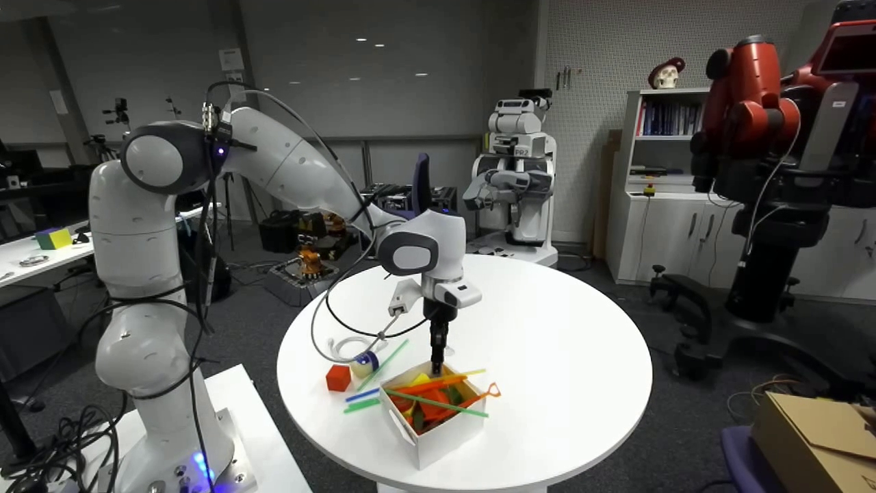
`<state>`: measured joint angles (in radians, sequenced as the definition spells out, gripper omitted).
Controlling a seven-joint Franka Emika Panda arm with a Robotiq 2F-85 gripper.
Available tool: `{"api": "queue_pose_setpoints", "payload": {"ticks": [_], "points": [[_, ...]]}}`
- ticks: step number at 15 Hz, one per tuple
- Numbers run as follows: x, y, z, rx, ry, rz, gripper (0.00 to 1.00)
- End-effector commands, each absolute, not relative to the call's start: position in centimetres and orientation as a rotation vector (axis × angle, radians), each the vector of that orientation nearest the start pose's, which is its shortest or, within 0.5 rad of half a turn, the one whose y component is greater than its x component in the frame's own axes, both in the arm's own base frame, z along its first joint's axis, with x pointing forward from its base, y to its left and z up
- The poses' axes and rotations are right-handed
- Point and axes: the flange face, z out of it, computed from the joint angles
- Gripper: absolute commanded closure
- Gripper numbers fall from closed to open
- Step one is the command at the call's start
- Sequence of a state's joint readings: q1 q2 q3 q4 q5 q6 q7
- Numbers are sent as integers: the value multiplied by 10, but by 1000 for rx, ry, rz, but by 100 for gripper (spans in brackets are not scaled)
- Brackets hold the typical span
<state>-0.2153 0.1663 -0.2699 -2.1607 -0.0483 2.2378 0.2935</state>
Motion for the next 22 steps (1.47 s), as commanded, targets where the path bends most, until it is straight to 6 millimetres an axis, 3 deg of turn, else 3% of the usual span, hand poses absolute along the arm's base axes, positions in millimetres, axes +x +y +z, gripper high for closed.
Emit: {"api": "queue_pose_setpoints", "payload": {"ticks": [1,5,10,15,19,22], "points": [[464,-219,343,-3044,1025,9,0],[464,-164,346,-3084,808,-33,0],[476,-98,335,-3147,375,21,0],[494,-67,310,-3145,-70,97,0],[501,-50,276,-3091,-423,200,0],[505,-34,251,-3072,-558,238,0]]}}
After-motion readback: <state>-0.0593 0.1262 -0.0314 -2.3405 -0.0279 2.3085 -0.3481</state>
